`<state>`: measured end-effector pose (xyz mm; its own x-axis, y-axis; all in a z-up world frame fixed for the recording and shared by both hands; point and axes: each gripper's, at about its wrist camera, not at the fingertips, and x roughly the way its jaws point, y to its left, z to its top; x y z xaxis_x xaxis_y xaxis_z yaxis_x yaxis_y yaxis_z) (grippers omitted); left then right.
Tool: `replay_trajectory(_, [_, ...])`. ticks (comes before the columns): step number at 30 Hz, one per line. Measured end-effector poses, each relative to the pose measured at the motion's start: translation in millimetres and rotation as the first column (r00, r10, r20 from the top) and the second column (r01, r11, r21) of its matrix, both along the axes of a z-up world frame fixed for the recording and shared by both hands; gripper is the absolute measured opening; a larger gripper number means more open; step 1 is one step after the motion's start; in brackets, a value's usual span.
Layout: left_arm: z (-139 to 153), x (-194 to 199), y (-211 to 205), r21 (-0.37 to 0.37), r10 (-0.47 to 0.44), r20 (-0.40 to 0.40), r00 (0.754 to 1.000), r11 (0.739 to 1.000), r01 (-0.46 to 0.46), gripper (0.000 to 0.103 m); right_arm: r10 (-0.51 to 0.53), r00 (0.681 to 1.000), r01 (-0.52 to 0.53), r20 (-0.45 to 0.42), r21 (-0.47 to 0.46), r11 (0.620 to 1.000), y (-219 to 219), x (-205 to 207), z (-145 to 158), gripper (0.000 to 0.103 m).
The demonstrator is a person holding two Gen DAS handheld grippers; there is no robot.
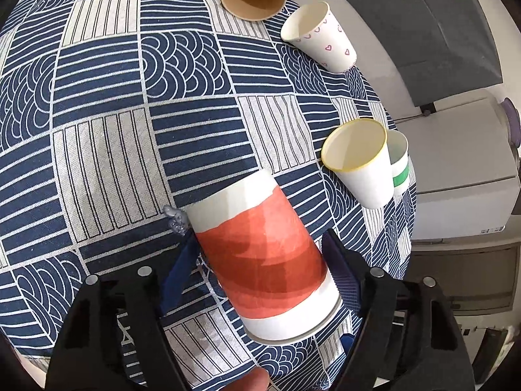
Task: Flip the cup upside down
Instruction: 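Grasp the cup body with the left gripper while the right gripper releases the rim, then rotate the cup rim-down with the left gripper and lower it onto the table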
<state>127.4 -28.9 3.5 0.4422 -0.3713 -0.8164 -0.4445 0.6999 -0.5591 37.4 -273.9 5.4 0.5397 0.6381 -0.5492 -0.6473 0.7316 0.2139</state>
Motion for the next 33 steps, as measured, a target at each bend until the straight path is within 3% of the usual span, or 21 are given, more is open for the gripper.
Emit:
replay_trajectory(9, [13,-4,7,0.045,-0.016,0.058,0.998,0.999,0.013,0.070,-0.016,1.000,0.016,-0.003,0.044,0.999,-7,1,3,0.095])
replay_trajectory(18, [46,-11,7,0.280,-0.051,0.190,0.980,0.960,-0.005,0.070,-0.021,0.999,0.020,0.031,0.016,1.000,-3,-5,4,0.095])
replay_trajectory(21, [53,-12,5,0.354,-0.079,0.236,0.969,0.935,-0.010,0.070,-0.018,0.999,0.018,0.045,0.005,1.000,-1,-7,4,0.095])
replay_trajectory(26, [56,-9,-4,0.553,-0.136,0.293,0.946,0.832,-0.051,0.070,-0.022,0.997,0.023,0.068,-0.011,1.000,2,-11,4,0.095])
replay_trajectory(33, [48,-4,-4,0.682,-0.193,0.315,0.929,0.727,-0.081,0.069,-0.032,0.997,0.033,0.073,-0.006,0.999,1,-11,5,0.095])
